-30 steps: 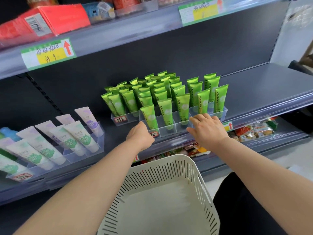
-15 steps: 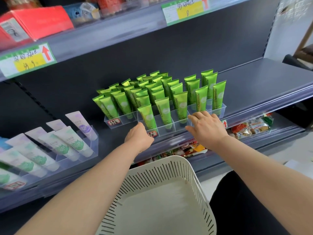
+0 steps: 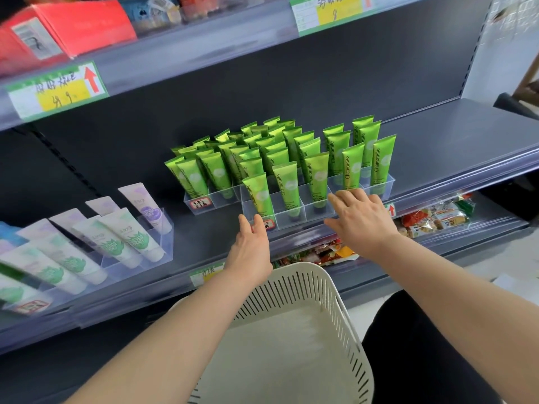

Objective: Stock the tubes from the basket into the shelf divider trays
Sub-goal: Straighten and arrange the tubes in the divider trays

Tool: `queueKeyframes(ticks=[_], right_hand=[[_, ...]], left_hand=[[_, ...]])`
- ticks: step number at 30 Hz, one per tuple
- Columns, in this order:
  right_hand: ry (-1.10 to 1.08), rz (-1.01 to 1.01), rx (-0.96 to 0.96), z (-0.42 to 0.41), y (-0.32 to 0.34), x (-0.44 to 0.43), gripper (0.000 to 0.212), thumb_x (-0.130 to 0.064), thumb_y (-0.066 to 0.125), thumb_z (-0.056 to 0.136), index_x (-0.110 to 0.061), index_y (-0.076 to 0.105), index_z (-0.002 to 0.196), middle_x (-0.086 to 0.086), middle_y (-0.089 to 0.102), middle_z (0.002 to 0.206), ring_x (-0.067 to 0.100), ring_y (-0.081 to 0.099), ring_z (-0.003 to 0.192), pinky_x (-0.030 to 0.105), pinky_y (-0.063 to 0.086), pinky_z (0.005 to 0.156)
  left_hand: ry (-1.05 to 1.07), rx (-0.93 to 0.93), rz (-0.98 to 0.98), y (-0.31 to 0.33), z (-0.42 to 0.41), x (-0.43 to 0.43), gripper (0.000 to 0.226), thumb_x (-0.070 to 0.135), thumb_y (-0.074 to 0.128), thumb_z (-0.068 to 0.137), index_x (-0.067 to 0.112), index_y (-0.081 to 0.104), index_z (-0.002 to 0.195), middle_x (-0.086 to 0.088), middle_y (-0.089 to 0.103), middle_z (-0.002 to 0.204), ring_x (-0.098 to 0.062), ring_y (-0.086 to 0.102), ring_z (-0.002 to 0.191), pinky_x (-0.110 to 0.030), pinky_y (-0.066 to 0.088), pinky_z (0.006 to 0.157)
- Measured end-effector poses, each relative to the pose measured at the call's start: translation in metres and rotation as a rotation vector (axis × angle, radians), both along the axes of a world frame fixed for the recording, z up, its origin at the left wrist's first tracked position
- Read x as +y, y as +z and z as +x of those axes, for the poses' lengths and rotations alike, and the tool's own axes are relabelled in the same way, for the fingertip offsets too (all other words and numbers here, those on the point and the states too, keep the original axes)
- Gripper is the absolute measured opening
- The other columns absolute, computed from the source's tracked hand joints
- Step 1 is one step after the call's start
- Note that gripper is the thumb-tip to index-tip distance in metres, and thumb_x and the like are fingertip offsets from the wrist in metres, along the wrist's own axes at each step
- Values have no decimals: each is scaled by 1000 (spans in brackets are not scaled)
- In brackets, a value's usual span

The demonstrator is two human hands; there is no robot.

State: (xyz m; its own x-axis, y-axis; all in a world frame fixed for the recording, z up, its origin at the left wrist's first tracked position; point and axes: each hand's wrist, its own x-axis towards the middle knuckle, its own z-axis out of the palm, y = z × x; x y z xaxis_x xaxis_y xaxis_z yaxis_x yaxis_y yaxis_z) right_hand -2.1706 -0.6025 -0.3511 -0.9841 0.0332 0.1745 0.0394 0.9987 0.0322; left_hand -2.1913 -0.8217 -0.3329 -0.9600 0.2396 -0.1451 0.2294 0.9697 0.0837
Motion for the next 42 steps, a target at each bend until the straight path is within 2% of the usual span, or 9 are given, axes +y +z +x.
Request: queueKeyframes(ticks=[5,16,24,34,42], right_hand=[[4,6,10,-2,0,1,59,-53,31,97,-19,33,145,-1,45,139,23,38,126,39,36,96],[-42,23,26,-2,1,14,52,-53,32,96,-19,44,133,0,51,130,25,43,120,40,37,93],[-114,27,13,0,1,34,53,-53,30,97,-23,37,139,5,48,134,28,41,123,43,37,94],[-214,-15,15,-3,0,59,51,-57,33,94,-18,47,124,8,51,123,30,43,117,43,37,89],[-245,-40,22,-4,-2,83,51,-56,35,94,-17,45,125,9,49,127,30,42,119,45,37,91]], left_hand=[[22,-8,40,4,-1,4,86,6,58,93,13,0,155,-21,-9,160,-37,43,132,-36,44,96],[6,-21,26,8,1,21,87,7,59,92,13,0,155,-21,-9,160,-38,44,130,-38,45,96],[-42,-27,47,8,2,49,88,4,60,90,12,1,155,-22,-6,160,-37,42,132,-40,43,100],[-99,-28,49,13,4,89,89,2,62,87,11,6,154,-24,-2,159,-38,46,129,-40,43,99],[-147,-18,37,14,3,114,87,5,63,87,8,6,154,-28,1,157,-37,47,129,-39,42,101]])
